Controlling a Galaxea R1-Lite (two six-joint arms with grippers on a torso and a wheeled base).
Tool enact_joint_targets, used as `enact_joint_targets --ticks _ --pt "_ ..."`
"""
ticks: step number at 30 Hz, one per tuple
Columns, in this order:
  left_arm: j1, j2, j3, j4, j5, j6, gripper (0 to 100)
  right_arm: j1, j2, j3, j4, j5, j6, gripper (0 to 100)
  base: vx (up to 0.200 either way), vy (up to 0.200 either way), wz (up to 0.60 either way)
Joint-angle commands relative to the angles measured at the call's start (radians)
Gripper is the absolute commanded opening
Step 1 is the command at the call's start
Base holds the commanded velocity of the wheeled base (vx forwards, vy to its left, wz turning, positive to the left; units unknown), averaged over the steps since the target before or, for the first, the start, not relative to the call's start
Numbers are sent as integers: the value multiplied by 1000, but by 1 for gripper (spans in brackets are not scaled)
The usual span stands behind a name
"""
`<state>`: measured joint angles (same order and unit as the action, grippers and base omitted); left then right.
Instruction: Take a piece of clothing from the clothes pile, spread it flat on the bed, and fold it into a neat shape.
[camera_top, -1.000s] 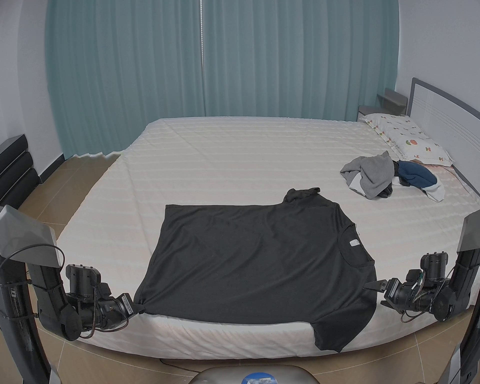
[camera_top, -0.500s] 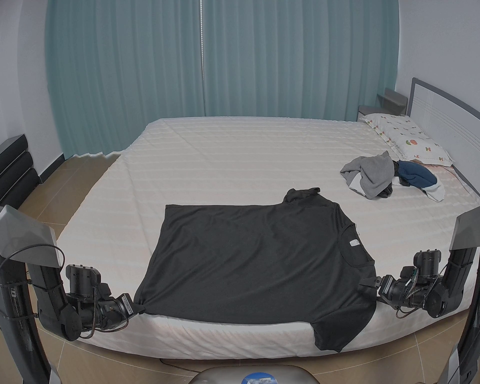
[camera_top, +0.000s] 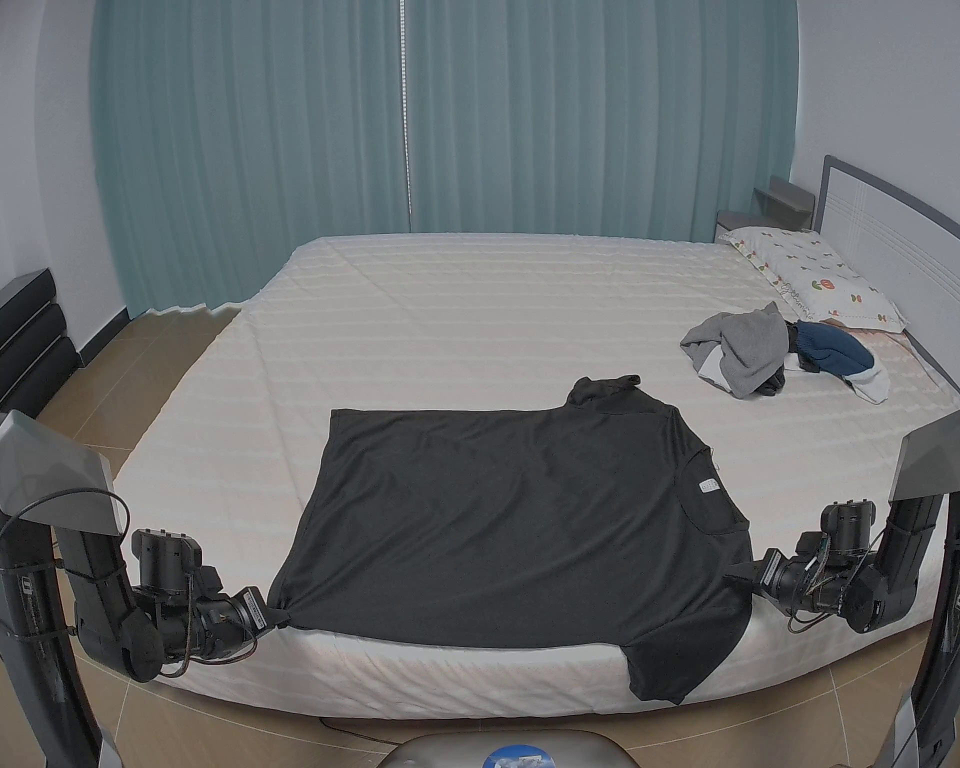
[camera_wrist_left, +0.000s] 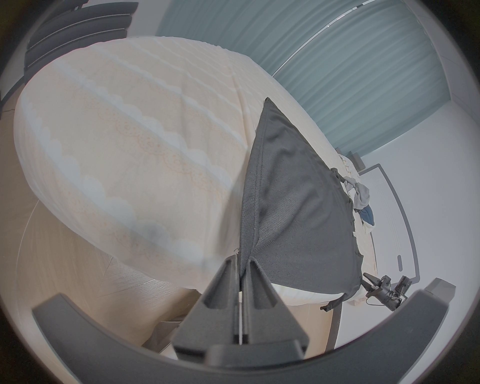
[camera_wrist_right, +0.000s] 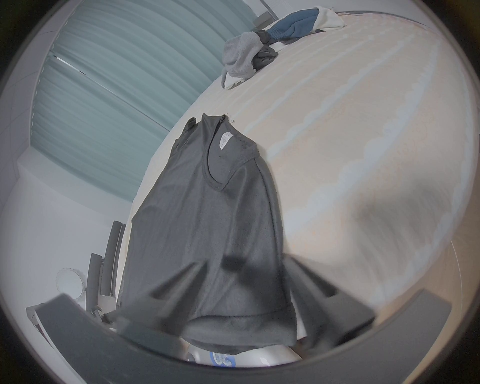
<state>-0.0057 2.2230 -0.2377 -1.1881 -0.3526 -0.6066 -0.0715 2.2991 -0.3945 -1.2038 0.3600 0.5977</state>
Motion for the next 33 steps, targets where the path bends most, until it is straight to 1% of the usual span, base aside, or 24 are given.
enact_joint_targets --ticks 1,4,11,19,25,31,33 --pt "0 0 0 -1 0 -1 0 -4 -4 -46 6 -12 2 0 0 0 0" --pt "1 0 -2 -1 0 -1 0 -4 -3 -72 7 -29 1 0 0 0 0" --pt "0 0 -2 -1 0 -1 0 6 -3 -159 10 -27 -1 0 0 0 0" --pt "0 0 -2 -1 0 -1 0 21 5 -273 87 -29 1 0 0 0 0" --pt "0 0 -2 -1 0 -1 0 22 31 -319 105 -29 1 0 0 0 0" --pt "0 0 -2 -1 0 -1 0 22 82 -385 109 -61 1 0 0 0 0" --pt "0 0 -2 -1 0 -1 0 22 94 -385 109 -61 1 0 0 0 0"
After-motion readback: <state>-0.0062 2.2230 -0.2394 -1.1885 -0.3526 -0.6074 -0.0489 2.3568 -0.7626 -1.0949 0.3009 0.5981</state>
